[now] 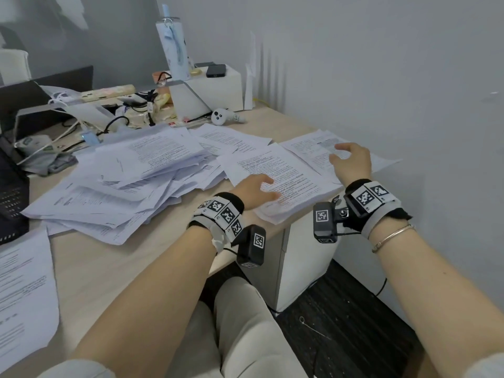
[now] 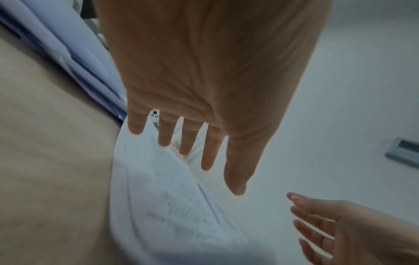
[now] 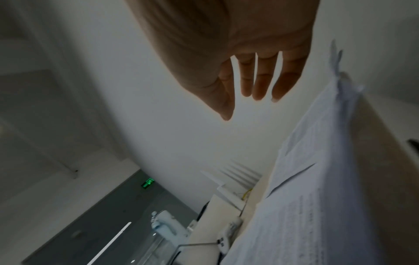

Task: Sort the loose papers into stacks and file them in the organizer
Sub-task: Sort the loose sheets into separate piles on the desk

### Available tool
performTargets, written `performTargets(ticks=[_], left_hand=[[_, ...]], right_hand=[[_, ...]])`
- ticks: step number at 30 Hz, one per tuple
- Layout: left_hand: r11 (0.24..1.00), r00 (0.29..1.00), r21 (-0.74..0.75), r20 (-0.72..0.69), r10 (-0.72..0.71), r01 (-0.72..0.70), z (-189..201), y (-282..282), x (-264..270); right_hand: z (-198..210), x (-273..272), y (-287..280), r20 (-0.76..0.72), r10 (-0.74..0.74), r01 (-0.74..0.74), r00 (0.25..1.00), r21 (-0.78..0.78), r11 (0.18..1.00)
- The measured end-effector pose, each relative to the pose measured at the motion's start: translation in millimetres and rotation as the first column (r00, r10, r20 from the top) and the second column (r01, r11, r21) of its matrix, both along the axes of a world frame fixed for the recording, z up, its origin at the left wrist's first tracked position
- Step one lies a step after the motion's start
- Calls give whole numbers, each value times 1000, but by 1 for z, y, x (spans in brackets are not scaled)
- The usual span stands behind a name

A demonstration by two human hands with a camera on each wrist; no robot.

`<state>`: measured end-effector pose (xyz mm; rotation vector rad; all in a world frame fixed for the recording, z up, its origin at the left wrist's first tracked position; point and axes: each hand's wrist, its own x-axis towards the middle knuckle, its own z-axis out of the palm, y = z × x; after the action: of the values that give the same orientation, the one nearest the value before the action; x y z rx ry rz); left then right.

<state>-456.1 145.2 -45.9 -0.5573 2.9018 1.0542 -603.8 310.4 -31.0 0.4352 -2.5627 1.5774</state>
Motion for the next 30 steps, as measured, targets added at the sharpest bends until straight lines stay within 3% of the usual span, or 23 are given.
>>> performTargets(ticks=[4,9,18,23,30], left_hand=[[1000,999,28,-40,2,-1,24,-18,23],[999,998,2,-14,53,-53,46,-44,63],[957,952,37,-93,291,-289,48,-104,142],[909,900,42,-127,417,-416,44,-140,175],[849,841,113,-120,528,-516,40,-174,195]], right_hand=[[19,30,-30,32,150,-146,988,-110,983],[39,73,-69,55,344,-334,938,-130,933],[45,145,-154,34,588,-588,808,-14,809],[34,165,-200,79,646,-651,759,79,755],[6,161,-258,97,597,-601,796,237,763]])
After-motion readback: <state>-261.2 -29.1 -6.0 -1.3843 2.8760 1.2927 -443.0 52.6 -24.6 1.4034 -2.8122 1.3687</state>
